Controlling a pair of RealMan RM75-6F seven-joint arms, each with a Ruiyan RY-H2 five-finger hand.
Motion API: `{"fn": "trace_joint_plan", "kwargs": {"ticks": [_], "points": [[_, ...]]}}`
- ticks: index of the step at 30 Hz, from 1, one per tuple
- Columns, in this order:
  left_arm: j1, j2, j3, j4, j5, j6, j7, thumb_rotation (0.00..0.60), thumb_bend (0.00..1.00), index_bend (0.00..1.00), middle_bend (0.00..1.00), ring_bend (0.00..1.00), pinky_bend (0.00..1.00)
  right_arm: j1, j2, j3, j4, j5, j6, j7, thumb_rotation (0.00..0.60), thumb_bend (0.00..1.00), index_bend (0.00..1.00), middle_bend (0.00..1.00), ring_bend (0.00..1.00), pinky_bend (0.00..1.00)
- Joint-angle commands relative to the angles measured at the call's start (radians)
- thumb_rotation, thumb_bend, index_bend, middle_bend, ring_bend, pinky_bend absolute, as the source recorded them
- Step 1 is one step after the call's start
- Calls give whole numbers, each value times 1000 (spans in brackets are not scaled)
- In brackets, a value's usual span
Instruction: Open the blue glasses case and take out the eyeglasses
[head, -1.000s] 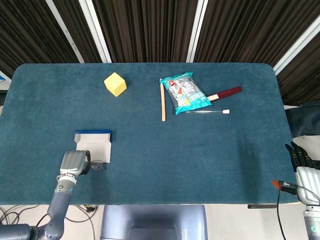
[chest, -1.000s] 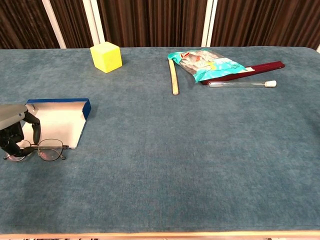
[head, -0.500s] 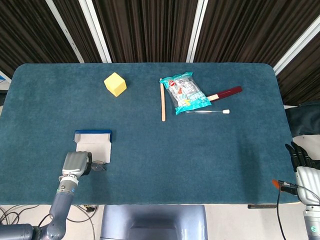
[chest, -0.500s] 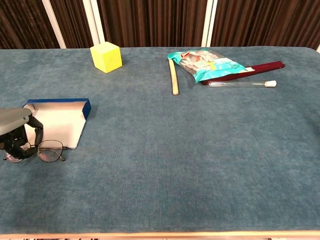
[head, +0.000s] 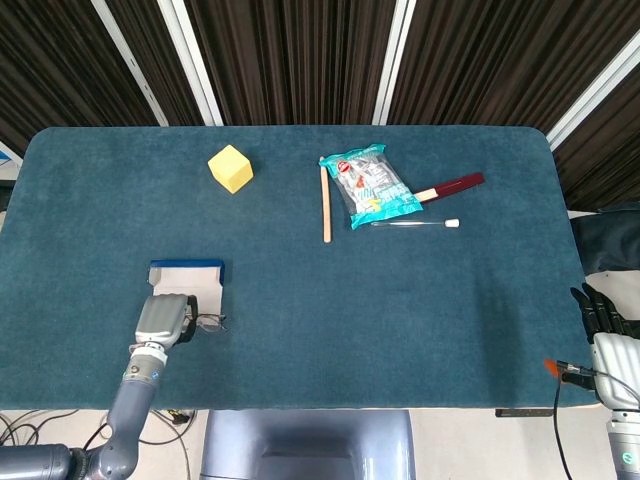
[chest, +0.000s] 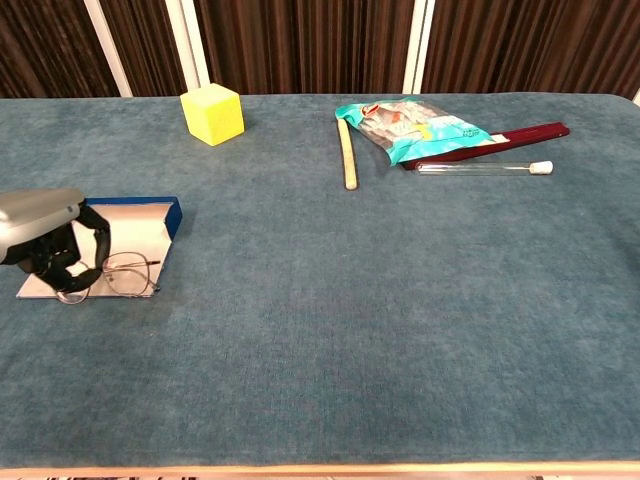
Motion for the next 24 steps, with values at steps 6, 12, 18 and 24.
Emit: {"fn": "trace_joint_plan", "kwargs": {"ticks": [6,12,18,24], "points": [[-73,-60,-65,-9,-34,-8,74,600,462,635,1000,1000,1000,1,1,0,-1,4,-4,2,600,174,0,0,0,179],[-138,-138,-121,16,-84,-13,128,600,462,629,1000,1000,1000,1,2,1,-1,5,-6,6,600,175,0,0,0,179],[-190,-237,-160,68,-150,3,171,600,459,609,1000,1000,1000,1,4,1,-2,6,-8,11,600,175,0,0,0,179],[-222,-307,-184,122,-169,15,180,600,428,512,1000,1000,1000,2,3,0,-1,6,-9,11,600,175,0,0,0,179]]}}
